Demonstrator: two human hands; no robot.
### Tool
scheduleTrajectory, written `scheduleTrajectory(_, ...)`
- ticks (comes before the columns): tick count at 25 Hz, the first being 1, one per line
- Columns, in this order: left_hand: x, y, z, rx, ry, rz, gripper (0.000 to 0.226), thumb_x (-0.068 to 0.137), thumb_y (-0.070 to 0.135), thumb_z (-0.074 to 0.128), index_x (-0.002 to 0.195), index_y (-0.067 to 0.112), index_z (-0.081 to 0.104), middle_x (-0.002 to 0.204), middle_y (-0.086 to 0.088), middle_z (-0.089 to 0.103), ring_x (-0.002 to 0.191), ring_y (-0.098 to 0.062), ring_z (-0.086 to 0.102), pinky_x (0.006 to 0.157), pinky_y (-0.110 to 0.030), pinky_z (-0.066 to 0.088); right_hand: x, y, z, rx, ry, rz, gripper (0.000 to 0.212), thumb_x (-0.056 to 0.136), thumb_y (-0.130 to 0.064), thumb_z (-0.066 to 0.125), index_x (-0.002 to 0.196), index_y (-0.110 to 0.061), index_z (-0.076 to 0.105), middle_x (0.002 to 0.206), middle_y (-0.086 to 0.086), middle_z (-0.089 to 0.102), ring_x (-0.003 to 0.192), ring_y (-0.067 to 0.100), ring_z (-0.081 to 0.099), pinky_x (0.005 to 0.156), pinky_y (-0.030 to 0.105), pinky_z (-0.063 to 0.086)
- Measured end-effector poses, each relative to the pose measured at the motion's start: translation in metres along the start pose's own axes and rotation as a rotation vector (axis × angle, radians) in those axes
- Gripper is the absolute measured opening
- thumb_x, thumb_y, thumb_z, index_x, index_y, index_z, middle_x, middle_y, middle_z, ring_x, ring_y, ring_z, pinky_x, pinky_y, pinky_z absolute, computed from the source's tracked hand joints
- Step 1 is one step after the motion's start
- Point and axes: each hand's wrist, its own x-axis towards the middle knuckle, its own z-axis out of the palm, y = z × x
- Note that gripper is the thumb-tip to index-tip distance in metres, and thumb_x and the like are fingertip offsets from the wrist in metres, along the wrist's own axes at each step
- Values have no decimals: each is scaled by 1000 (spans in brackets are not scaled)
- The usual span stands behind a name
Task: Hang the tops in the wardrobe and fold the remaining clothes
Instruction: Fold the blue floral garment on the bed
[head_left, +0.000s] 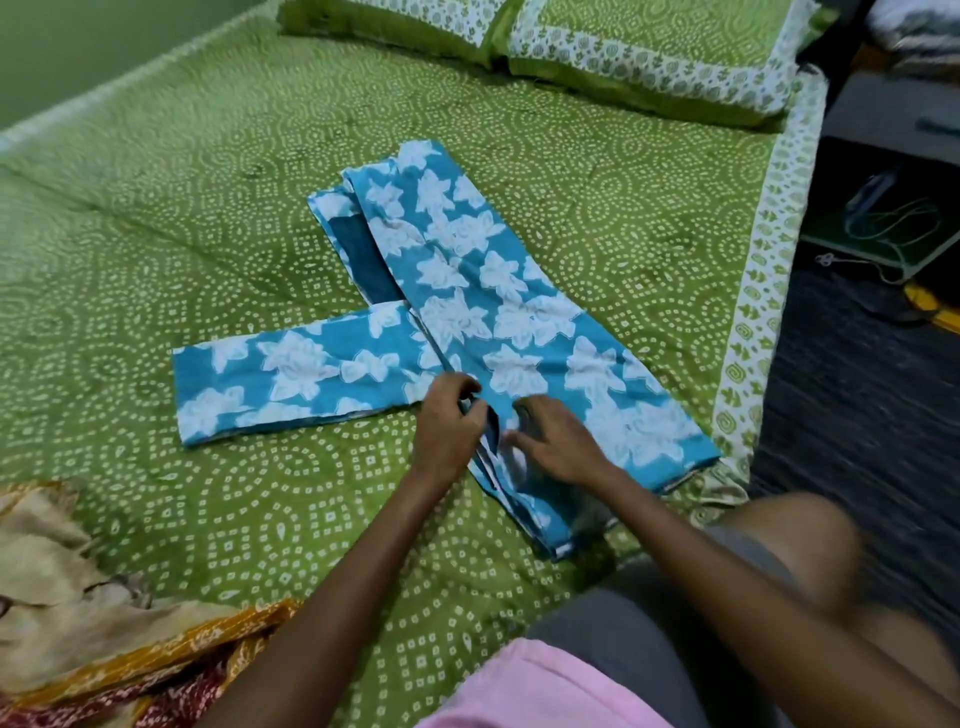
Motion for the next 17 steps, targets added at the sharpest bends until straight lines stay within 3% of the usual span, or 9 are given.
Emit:
scheduleTrajectory(1,17,-1,-5,2,63,-173,24,85,13,58,108,5,58,100,-4,56,94,-21,56,81,-31,46,7,-10,15,-75,28,7,55,84,-54,49,118,-11,51,116,10,53,107,27,48,86,39,39)
scheduleTrajectory(3,54,-10,-11,-67,-51,-488,36,86,23,62,115,7,49,103,-3,55,99,-23,56,80,-30,44,26,-26,28,-199,105,45,58,80,-54,51,119,-11,47,114,9,52,106,29,49,83,39,39)
scheduleTrajectory(6,107,-30,-13,-432,-65,-678,48,79,31,70,109,1,47,93,-9,61,80,-24,61,66,-28,50,54,-41,30,-198,155,123,43,84,-40,52,116,-11,45,114,9,54,106,29,51,80,37,41)
scheduleTrajectory(8,129,-35,-13,-630,-6,-707,47,82,24,68,114,-3,46,83,-10,56,74,-24,58,64,-31,49,65,-44,30,-187,185,151,38,87,-42,50,110,-11,46,111,9,56,105,29,53,78,37,42)
scheduleTrajectory(10,154,-40,-14,-679,77,-682,44,85,16,66,120,4,42,97,-13,57,89,-27,59,77,-40,50,78,-48,29,-180,205,153,41,86,-45,52,108,-11,47,108,9,55,102,29,54,74,36,42)
scheduleTrajectory(13,194,-50,-21,-612,183,-612,48,85,10,66,125,9,40,108,-12,53,95,-26,55,84,-40,49,108,-57,31,-235,303,54,34,78,-27,63,103,-8,51,95,12,58,86,31,60,58,33,40)
scheduleTrajectory(17,233,-70,-25,-667,153,-649,47,83,11,68,122,6,43,114,-15,57,102,-29,59,90,-43,51,148,-64,15,-207,304,121,31,88,-20,51,116,-7,45,107,12,57,98,31,57,69,33,40)
